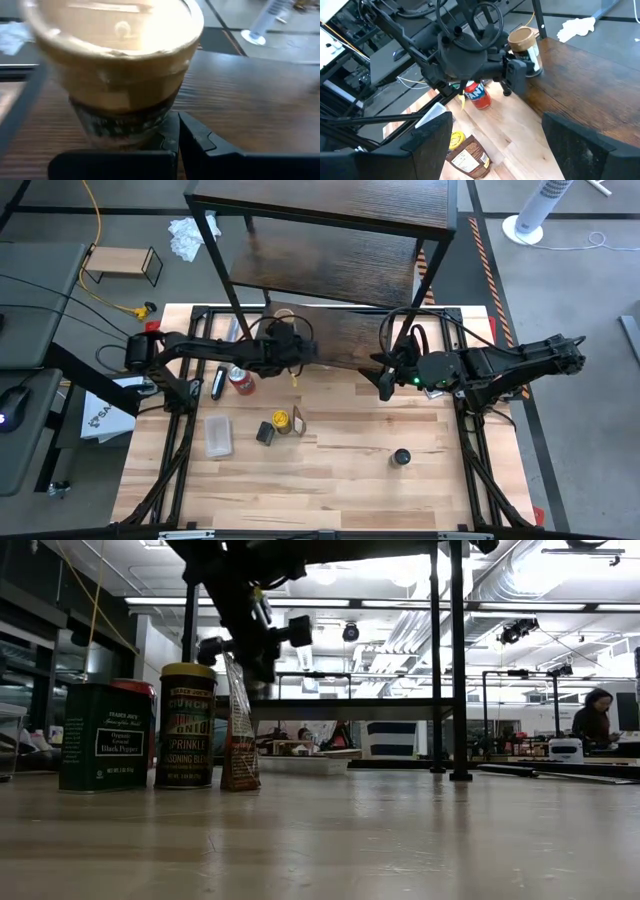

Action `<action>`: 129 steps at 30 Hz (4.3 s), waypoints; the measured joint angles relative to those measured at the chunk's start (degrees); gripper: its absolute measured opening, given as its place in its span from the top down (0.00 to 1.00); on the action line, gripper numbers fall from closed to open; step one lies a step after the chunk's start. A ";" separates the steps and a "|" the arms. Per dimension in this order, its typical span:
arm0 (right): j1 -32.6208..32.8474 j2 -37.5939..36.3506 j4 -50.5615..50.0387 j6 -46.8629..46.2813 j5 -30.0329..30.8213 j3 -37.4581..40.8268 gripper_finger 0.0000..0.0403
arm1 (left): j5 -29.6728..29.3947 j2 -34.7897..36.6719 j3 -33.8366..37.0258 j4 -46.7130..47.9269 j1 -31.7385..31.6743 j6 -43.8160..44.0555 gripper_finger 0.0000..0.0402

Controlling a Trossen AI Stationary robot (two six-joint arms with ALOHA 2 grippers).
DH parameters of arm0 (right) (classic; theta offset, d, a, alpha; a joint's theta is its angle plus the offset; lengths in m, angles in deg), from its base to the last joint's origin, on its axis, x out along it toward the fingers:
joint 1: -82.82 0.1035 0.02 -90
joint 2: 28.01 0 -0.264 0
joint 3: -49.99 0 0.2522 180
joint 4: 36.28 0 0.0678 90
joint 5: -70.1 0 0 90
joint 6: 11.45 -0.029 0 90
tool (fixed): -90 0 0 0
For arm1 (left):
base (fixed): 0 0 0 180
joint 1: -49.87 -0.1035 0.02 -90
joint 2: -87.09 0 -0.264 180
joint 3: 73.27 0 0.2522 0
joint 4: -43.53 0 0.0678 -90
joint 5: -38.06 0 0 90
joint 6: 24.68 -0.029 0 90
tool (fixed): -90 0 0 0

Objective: Shelf spices
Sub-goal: Adjust the brown seasoning bottle, then put the yellow seasoning bottle on the bottom shelf aligned with the brown seasoning bottle

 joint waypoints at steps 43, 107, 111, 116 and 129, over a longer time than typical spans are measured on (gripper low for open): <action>11.68 10.58 -22.34 -6.04 -21.62 -0.01 0.24 | 25.19 28.54 0.00 27.88 34.08 0.16 0.49; 10.19 10.56 -22.36 -6.64 -8.63 0.00 0.24 | 7.52 10.42 -15.87 30.97 25.06 -18.98 0.47; 9.29 10.56 -22.34 -7.10 -8.25 0.00 0.24 | 8.24 9.86 -18.37 27.37 17.63 -26.74 0.47; 7.68 10.52 -21.97 -7.11 -8.25 -0.01 0.24 | 13.75 6.93 -20.63 26.35 6.45 -31.37 0.47; 5.44 10.52 -18.87 -7.24 -8.46 0.00 0.24 | 26.26 1.92 -20.96 26.72 -7.86 -32.77 0.47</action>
